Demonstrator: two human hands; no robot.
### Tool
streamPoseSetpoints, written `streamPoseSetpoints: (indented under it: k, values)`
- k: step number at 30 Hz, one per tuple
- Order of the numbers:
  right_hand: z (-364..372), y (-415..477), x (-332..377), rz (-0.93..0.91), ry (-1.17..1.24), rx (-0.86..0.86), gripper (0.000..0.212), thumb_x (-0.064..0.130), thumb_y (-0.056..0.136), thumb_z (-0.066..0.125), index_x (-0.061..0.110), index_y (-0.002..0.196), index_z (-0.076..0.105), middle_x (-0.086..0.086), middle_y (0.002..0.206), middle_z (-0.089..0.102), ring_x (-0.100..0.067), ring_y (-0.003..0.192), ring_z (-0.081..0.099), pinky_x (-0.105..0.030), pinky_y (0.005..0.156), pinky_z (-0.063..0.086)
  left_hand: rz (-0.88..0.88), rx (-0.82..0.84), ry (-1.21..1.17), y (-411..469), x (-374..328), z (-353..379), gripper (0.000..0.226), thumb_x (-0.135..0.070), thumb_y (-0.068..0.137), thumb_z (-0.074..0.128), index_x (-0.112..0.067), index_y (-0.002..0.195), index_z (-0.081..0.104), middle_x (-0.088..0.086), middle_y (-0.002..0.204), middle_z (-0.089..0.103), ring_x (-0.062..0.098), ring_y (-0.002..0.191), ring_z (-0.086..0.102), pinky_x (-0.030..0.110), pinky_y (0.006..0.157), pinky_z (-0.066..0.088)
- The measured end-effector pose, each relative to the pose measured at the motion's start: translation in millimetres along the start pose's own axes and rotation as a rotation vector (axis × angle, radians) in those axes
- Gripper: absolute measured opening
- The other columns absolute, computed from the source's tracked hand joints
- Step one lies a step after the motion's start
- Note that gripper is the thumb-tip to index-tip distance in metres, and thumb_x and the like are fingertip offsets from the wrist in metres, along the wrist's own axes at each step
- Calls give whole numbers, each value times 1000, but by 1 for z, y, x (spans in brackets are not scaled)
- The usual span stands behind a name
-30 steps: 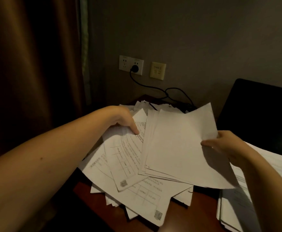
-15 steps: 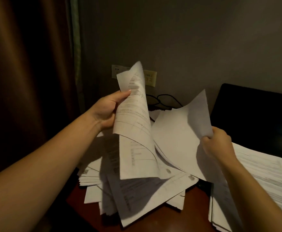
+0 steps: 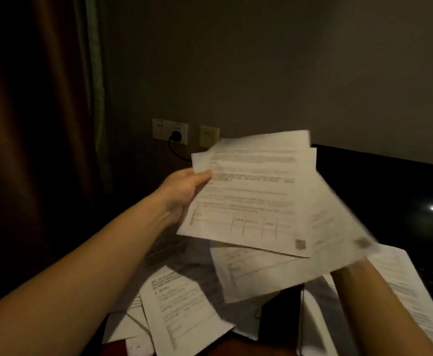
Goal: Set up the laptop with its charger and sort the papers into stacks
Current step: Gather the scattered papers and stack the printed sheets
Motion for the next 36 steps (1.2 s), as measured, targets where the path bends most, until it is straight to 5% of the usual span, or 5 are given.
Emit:
streamPoseSetpoints:
  k: [4, 9, 12, 21, 36]
  values:
    - [-4, -3, 2, 74, 136, -54, 26, 17, 94, 63, 13, 70, 54, -1, 58, 50, -10, 44, 51, -29, 54, 40, -53, -144, 80, 11, 34, -11, 19, -21, 101, 60, -13, 119, 63, 8, 103, 75, 25, 89, 74, 37, 68, 60]
    - [9, -12, 18, 112, 176, 202, 32, 48, 93, 58, 19, 99, 68, -7, 87, 73, -22, 70, 73, -33, 60, 59, -71, -151, -21, 14, 47, -10, 32, -4, 97, 63, -15, 125, 55, 7, 109, 70, 22, 91, 71, 36, 64, 58]
    - [20, -23, 26, -32, -56, 354, 21, 15, 92, 64, 13, 114, 66, -11, 106, 74, -26, 87, 75, -40, 73, 62, 15, -166, 25, 15, 36, -12, 42, -6, 94, 67, -19, 131, 53, 6, 115, 70, 23, 95, 72, 36, 66, 60]
    - [30, -32, 56, -316, 150, 139, 33, 21, 91, 70, 17, 122, 61, -1, 108, 73, -18, 95, 73, -39, 76, 62, 201, 73, 133, 5, -33, -8, 32, -16, 87, 74, -12, 119, 71, 5, 114, 75, 25, 108, 71, 50, 98, 53]
    - [37, -56, 96, -576, 130, 161, 61, 11, 80, 80, 9, 132, 47, -6, 120, 67, -20, 107, 69, -34, 84, 59, 492, 103, 168, -32, -60, 10, 34, -10, 87, 74, -9, 120, 67, 5, 112, 75, 20, 103, 73, 37, 85, 60]
Point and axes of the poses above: each hand's wrist, its own y-axis towards the middle knuckle, its own z-axis out of the palm, x = y × z, the point moved 5 cm from there along y, towards the middle knuckle
